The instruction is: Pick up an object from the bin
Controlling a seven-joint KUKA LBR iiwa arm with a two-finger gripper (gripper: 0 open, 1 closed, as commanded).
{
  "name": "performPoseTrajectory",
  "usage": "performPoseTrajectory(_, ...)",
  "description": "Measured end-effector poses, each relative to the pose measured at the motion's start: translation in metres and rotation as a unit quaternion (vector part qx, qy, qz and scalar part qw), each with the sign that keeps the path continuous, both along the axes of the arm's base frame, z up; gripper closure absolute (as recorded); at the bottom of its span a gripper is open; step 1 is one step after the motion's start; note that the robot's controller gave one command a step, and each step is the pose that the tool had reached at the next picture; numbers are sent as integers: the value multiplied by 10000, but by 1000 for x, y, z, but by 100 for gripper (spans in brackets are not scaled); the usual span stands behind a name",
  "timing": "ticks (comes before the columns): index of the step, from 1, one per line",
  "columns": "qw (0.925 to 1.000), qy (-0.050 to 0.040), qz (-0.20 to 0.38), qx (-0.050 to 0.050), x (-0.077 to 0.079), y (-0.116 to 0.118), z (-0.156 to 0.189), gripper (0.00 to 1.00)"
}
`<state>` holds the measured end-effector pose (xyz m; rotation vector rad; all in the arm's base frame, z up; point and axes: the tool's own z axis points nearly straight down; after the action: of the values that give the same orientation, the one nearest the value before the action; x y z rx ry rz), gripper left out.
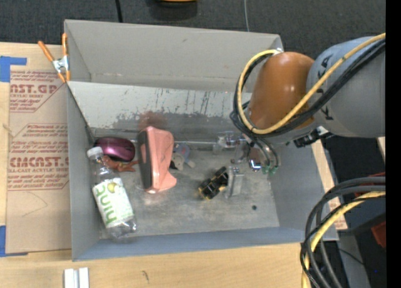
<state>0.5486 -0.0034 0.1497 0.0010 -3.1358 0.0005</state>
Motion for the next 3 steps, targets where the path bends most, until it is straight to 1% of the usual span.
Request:
performPoseTrajectory(1,10000,-35,-1,0,2,0,5,0)
performPoseTrajectory(2,9993,-60,382,0,-11,0,-39,0)
performPoseTrajectory(3,9994,-39,334,9,-5,2,-79,100)
